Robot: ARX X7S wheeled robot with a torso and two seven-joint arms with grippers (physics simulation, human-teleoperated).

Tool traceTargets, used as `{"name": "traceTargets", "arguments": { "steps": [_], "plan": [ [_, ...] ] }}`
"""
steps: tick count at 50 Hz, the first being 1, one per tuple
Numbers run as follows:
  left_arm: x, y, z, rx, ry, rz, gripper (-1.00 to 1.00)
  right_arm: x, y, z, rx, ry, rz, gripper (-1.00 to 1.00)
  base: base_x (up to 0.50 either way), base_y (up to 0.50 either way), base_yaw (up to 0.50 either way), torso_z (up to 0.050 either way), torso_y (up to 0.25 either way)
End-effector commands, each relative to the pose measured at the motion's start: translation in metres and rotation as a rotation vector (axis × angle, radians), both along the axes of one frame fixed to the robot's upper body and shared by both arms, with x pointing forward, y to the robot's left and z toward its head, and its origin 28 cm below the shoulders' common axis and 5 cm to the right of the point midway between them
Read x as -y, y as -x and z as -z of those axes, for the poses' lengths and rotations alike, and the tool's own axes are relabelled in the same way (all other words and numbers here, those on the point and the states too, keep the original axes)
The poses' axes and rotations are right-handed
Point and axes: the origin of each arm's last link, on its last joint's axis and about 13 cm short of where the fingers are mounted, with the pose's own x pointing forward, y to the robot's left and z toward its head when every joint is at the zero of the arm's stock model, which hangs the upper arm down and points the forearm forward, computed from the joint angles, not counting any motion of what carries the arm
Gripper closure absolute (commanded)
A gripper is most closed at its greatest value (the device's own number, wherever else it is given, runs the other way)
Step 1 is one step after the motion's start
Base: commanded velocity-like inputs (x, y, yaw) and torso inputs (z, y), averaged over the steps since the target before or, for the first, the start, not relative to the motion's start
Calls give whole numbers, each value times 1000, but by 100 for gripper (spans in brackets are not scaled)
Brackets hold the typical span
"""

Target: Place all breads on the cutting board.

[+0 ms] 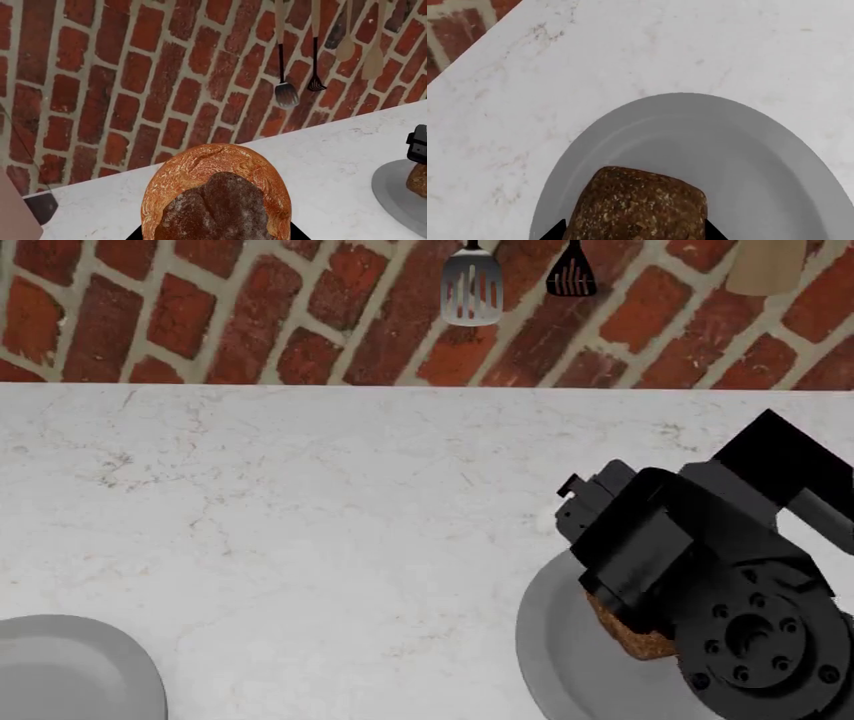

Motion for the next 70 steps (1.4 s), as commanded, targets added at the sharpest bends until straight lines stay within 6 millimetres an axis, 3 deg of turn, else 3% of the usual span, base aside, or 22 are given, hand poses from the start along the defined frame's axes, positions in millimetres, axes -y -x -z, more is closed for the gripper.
{"name": "traceTargets", "arguments": {
  "steps": [1, 5, 10, 11, 12, 13, 15, 20, 26, 39, 60, 70],
  "plan": [
    [1, 0, -1, 0, 13, -4, 100, 5, 23, -48, 175, 82, -23, 100, 0, 0, 0, 0, 0],
    [1, 2, -6, 8, 11, -2, 100, 5, 38, -79, 265, 90, -51, 100, 0, 0, 0, 0, 0],
    [1, 4, -6, 13, 9, -3, 100, 3, 53, -102, 353, 119, -85, 100, 0, 0, 0, 0, 0],
    [1, 4, -6, 21, 9, -4, 100, 2, 59, -107, 401, 190, -122, 100, 0, 0, 0, 0, 0],
    [0, 4, -8, 79, -10, -33, 100, 0, 65, -111, 430, 393, -155, 100, 0, 0, 0, 0, 0],
    [0, 5, -11, 87, -8, -22, 100, -4, 73, -117, 521, 416, -149, 100, 0, 0, 0, 0, 0],
    [2, 5, -9, 102, -7, -21, 100, -6, 86, -124, 573, 470, -196, 100, 0, 0, 0, 0, 0],
    [6, 15, -28, 225, 11, -29, 100, -9, 122, -140, 718, 666, -336, 100, 0, 0, 0, 0, 0],
    [6, 12, -27, 226, 27, -28, 100, -15, 128, -125, 761, 773, -398, 100, 0, 0, 0, 0, 0],
    [9, 17, -26, 205, 49, -26, 100, -28, 135, -93, 968, 693, -596, 100, 0, 0, 0, 0, 0],
    [5, 22, -31, 223, 60, -33, 100, -34, 132, -67, 962, 665, -668, 100, 0, 0, 0, 0, 0],
    [4, 23, -29, 218, 63, -38, 100, -34, 133, -71, 966, 663, -657, 100, -150, 165, 0, 0, 0]
  ]
}}
